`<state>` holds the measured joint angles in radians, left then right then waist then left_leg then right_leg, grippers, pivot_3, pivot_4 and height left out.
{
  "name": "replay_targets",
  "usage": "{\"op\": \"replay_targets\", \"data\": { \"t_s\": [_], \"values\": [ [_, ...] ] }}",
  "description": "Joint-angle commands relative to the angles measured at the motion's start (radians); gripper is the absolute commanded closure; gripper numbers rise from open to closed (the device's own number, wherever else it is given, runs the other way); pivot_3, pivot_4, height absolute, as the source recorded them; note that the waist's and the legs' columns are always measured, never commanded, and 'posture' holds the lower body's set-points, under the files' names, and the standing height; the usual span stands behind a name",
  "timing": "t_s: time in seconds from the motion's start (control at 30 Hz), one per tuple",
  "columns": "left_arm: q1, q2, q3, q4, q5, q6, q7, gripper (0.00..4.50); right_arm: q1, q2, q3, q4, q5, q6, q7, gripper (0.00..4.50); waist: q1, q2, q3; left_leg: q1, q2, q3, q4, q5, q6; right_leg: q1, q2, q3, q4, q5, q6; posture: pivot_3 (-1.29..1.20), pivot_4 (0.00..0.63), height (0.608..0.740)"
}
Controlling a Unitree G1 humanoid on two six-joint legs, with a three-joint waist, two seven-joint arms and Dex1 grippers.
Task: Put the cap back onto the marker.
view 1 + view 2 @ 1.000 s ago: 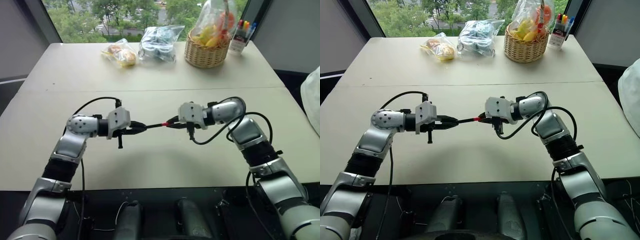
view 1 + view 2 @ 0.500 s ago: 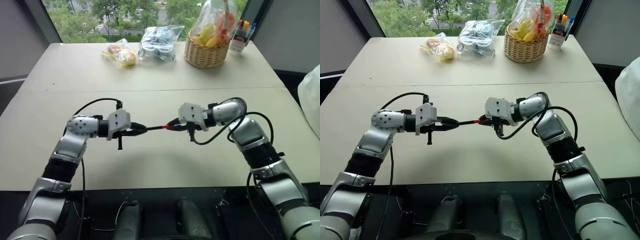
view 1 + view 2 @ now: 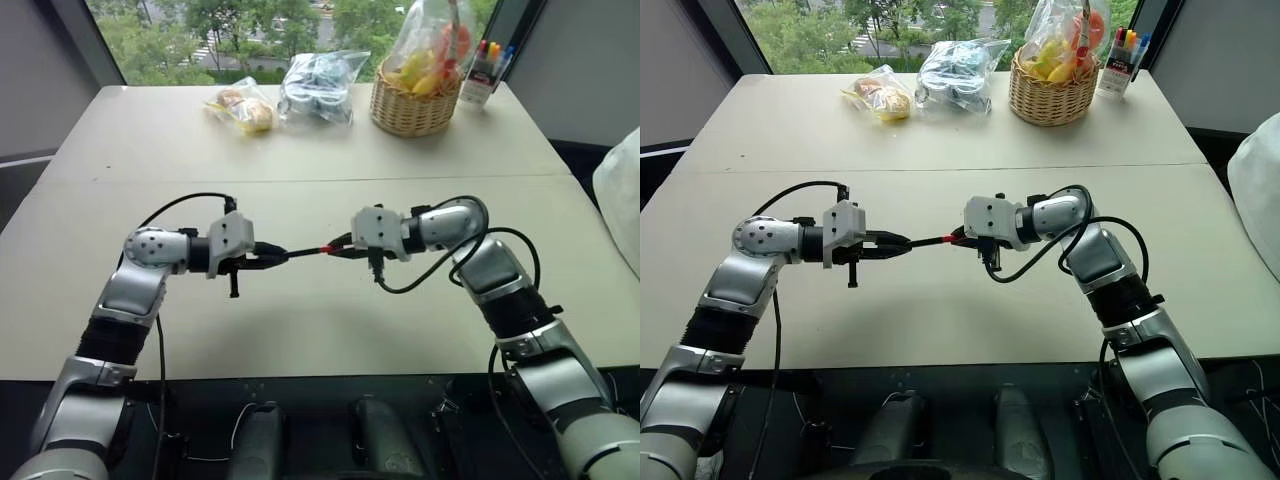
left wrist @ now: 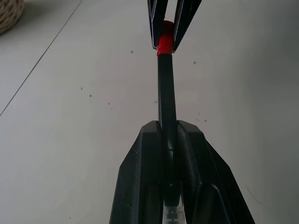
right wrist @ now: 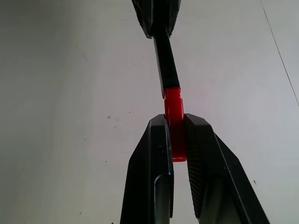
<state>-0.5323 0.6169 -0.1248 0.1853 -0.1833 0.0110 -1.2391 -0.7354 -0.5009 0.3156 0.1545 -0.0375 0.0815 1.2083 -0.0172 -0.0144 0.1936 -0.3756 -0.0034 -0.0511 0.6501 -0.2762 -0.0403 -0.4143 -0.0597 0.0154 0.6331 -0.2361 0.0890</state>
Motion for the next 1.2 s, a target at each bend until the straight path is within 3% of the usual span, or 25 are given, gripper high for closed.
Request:
{"op": "replay_targets", "data": {
  "t_s": [0.03,0.83,1.03,1.2],
  "values": [
    [-0.034,-0.022,-0.028,-0.02,0.008,-0.021,0.003,4.5,-0.021,0.056,0.049,-0.133,0.058,-0.055,0.042,4.44,0.0,0.0,0.0,0.0,0.0,0.0,0.0,0.0,0.0,0.0,0.0,0.0,0.0,0.0,0.0,0.0,0.15,0.74],
    [-0.026,-0.038,-0.012,-0.035,0.031,-0.02,0.037,4.5,-0.028,0.079,0.05,-0.093,0.013,-0.055,0.029,4.44,0.0,0.0,0.0,0.0,0.0,0.0,0.0,0.0,0.0,0.0,0.0,0.0,0.0,0.0,0.0,0.0,0.15,0.74],
    [0.064,-0.012,0.029,-0.099,0.018,0.024,0.089,4.5,-0.018,0.04,0.027,-0.06,-0.004,-0.067,0.01,1.59,-0.003,0.0,0.0,0.0,0.001,0.0,0.0,0.0,0.0,-0.001,0.001,0.0,0.0,0.0,0.0,0.0,0.15,0.74],
    [0.156,0.015,0.072,-0.189,-0.001,0.103,0.161,4.5,-0.02,0.01,-0.002,-0.05,0.016,-0.054,-0.014,1.59,0.002,0.0,0.0,0.0,0.001,0.0,0.0,0.0,0.0,0.0,0.0,0.0,0.001,0.0,0.0,0.0,0.15,0.74]
  ]
}}
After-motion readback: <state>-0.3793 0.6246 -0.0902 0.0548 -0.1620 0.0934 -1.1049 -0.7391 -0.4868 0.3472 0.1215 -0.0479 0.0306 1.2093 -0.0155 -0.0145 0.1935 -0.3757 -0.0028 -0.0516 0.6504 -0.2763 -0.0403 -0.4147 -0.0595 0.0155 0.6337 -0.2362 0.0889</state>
